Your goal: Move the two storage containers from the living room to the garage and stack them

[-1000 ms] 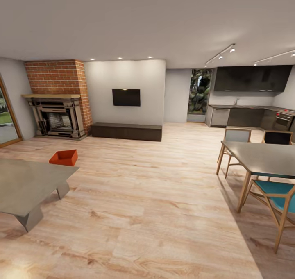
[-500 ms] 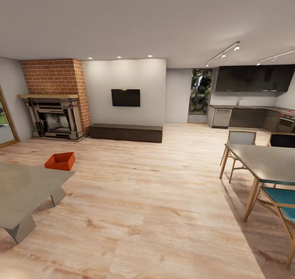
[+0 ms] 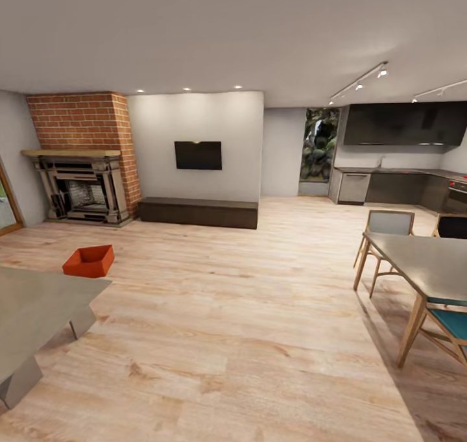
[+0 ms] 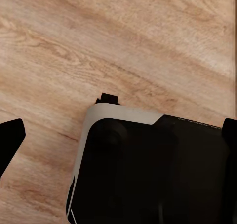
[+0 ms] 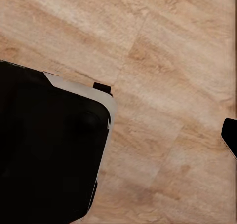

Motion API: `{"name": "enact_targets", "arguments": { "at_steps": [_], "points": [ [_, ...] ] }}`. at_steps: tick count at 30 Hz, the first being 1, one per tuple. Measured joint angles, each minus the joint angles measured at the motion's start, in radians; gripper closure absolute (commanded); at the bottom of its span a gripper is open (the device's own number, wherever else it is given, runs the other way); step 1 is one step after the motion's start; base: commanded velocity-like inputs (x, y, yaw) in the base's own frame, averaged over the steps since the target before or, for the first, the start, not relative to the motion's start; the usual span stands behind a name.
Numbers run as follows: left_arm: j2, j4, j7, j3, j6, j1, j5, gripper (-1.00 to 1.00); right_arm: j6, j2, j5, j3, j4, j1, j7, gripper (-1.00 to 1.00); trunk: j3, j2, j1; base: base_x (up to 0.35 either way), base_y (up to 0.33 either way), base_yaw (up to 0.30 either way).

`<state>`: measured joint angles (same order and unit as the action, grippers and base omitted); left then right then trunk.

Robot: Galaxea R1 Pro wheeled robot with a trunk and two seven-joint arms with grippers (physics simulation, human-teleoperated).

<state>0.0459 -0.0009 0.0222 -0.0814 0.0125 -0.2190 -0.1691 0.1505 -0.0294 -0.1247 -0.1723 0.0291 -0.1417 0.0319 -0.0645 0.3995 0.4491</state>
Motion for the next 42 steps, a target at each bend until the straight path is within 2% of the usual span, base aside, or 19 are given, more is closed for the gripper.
{"name": "enact_targets", "arguments": {
  "at_steps": [30, 42],
  "points": [
    [0.0, 0.0, 0.0, 0.001, 0.0, 0.0, 0.0, -1.0, -0.001, 0.003, 0.01, 0.007, 0.0, 0.0, -0.003, -1.0, 0.0, 0.0, 0.0, 0.323, 0.0, 0.002],
    [0.0, 0.0, 0.0, 0.0, 0.001, 0.0, 0.0, -1.0, 0.0, 0.001, 0.011, 0.008, 0.0, 0.0, -0.003, -1.0, 0.0, 0.0, 0.0, 0.323, 0.0, 0.208]
  ]
}}
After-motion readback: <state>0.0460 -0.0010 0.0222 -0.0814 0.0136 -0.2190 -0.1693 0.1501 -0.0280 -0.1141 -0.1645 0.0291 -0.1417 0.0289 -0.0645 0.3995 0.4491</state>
